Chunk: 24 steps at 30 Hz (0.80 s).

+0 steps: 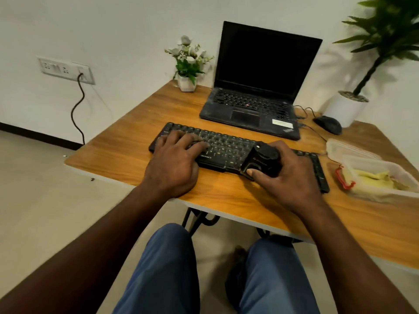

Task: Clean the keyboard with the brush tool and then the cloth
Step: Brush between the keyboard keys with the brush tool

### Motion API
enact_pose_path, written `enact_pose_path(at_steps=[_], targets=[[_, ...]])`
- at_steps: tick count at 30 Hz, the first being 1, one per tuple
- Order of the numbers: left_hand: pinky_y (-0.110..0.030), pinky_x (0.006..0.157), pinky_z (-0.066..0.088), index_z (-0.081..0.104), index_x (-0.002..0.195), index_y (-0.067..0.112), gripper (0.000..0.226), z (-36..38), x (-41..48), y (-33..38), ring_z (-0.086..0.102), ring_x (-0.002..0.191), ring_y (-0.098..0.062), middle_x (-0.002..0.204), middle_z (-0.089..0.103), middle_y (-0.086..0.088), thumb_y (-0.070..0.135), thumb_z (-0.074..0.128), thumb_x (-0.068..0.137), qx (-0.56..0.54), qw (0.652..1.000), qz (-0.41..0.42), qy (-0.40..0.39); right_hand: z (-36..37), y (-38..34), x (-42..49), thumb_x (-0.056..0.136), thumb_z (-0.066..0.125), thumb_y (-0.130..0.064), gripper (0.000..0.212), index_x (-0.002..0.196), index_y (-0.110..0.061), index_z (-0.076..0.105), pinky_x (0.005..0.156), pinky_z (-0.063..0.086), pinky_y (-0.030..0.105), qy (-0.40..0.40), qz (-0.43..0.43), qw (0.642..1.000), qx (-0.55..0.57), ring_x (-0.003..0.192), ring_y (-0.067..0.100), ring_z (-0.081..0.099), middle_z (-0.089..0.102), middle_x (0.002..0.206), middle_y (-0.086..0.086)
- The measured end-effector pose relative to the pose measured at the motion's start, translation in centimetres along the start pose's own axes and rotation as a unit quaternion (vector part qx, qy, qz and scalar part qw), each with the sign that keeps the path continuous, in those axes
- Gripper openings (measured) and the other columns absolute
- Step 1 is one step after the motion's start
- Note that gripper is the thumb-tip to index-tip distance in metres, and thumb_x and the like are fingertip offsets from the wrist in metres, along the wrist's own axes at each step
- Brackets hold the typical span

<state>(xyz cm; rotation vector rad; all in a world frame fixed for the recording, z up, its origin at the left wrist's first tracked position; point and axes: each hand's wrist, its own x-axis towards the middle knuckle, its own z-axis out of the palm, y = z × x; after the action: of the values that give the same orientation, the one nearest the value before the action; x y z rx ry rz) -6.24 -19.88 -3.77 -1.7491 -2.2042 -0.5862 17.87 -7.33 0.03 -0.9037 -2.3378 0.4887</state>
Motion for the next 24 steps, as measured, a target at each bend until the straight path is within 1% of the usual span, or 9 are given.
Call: enact_pose_path(at_steps=[4, 7, 8, 12, 16, 17, 19, 22, 24], targets=[[-0.053, 0.111, 0.032, 0.058, 0.139, 0.031, 0.049, 1.3, 1.2, 4.8, 0.041, 0.136, -0.025, 0.145, 0.054, 0.004, 0.043, 0.044, 0.094, -0.005, 0.997, 0.075, -0.017, -2.3, 2.2, -1.7, 0.08, 0.088, -0.033, 0.06, 0.132, -0.025, 0.059, 0.073, 0.049, 0.011, 0.039, 0.044, 0.998, -0.015, 0.096, 0.009, 0.067, 0.073, 0.116, -0.001], [-0.054, 0.113, 0.03, 0.057, 0.139, 0.031, 0.048, 2.5, 2.1, 7.8, 0.04, 0.136, -0.025, 0.145, 0.054, 0.004, 0.054, 0.047, 0.098, -0.004, 0.995, 0.099, -0.007, -4.4, 4.3, -3.4, 0.079, 0.088, -0.035, 0.06, 0.131, -0.026, 0.059, 0.081, 0.051, 0.018, 0.075, 0.09, 0.993, -0.024, 0.101, 0.011, 0.067, 0.073, 0.117, -0.001], [-0.054, 0.113, 0.029, 0.058, 0.139, 0.032, 0.049, 3.1, 2.7, 9.1, 0.04, 0.136, -0.025, 0.145, 0.054, 0.004, 0.055, 0.049, 0.097, -0.006, 0.994, 0.112, -0.006, -5.4, 5.2, -4.1, 0.078, 0.088, -0.034, 0.06, 0.13, -0.027, 0.06, 0.081, 0.049, 0.017, 0.09, 0.108, 0.989, -0.034, 0.101, 0.01, 0.066, 0.074, 0.118, 0.0], [-0.054, 0.115, 0.026, 0.057, 0.139, 0.032, 0.05, 4.7, 4.2, 13.5, 0.038, 0.138, -0.025, 0.147, 0.052, 0.004, 0.058, 0.053, 0.097, -0.023, 0.988, 0.153, -0.008, -8.3, 7.7, -5.8, 0.08, 0.088, -0.034, 0.06, 0.132, -0.023, 0.061, 0.071, 0.036, 0.002, 0.145, 0.167, 0.973, -0.062, 0.097, 0.004, 0.061, 0.074, 0.119, 0.002], [-0.055, 0.115, 0.028, 0.059, 0.139, 0.031, 0.05, 5.4, 5.2, 16.8, 0.039, 0.137, -0.025, 0.145, 0.054, 0.001, 0.058, 0.052, 0.097, -0.033, 0.983, 0.179, -0.016, -9.6, 8.8, -6.1, 0.082, 0.086, -0.035, 0.056, 0.131, -0.021, 0.062, 0.066, 0.037, -0.004, 0.185, 0.197, 0.96, -0.066, 0.097, 0.004, 0.061, 0.074, 0.118, 0.001], [-0.055, 0.114, 0.028, 0.06, 0.137, 0.03, 0.05, 5.5, 5.3, 17.2, 0.04, 0.137, -0.026, 0.144, 0.055, 0.001, 0.057, 0.053, 0.097, -0.035, 0.983, 0.18, -0.013, -9.8, 8.9, -6.0, 0.081, 0.086, -0.036, 0.057, 0.131, -0.021, 0.061, 0.068, 0.04, -0.002, 0.198, 0.204, 0.957, -0.056, 0.099, 0.005, 0.062, 0.073, 0.119, 0.001], [-0.053, 0.112, 0.03, 0.061, 0.136, 0.03, 0.048, 5.8, 5.5, 17.6, 0.04, 0.135, -0.025, 0.142, 0.056, 0.001, 0.057, 0.054, 0.096, -0.048, 0.984, 0.173, -0.005, -9.9, 8.8, -5.5, 0.081, 0.086, -0.038, 0.059, 0.131, -0.02, 0.061, 0.075, 0.045, 0.009, 0.21, 0.211, 0.954, -0.039, 0.102, 0.007, 0.063, 0.072, 0.121, 0.0], [-0.049, 0.109, 0.032, 0.061, 0.136, 0.032, 0.045, 6.1, 5.5, 17.3, 0.04, 0.132, -0.022, 0.14, 0.056, 0.005, 0.054, 0.055, 0.097, -0.067, 0.985, 0.158, 0.005, -9.8, 8.5, -3.3, 0.08, 0.086, -0.041, 0.06, 0.13, -0.023, 0.057, 0.073, 0.048, 0.012, 0.213, 0.202, 0.955, -0.035, 0.1, 0.009, 0.065, 0.071, 0.12, -0.001], [-0.047, 0.105, 0.034, 0.062, 0.135, 0.033, 0.042, 6.2, 5.6, 17.3, 0.041, 0.129, -0.021, 0.136, 0.057, 0.007, 0.052, 0.054, 0.098, -0.072, 0.984, 0.16, 0.007, -9.8, 8.7, -1.0, 0.079, 0.087, -0.04, 0.064, 0.131, -0.024, 0.052, 0.077, 0.056, 0.023, 0.216, 0.201, 0.955, -0.019, 0.105, 0.014, 0.069, 0.071, 0.122, 0.001]])
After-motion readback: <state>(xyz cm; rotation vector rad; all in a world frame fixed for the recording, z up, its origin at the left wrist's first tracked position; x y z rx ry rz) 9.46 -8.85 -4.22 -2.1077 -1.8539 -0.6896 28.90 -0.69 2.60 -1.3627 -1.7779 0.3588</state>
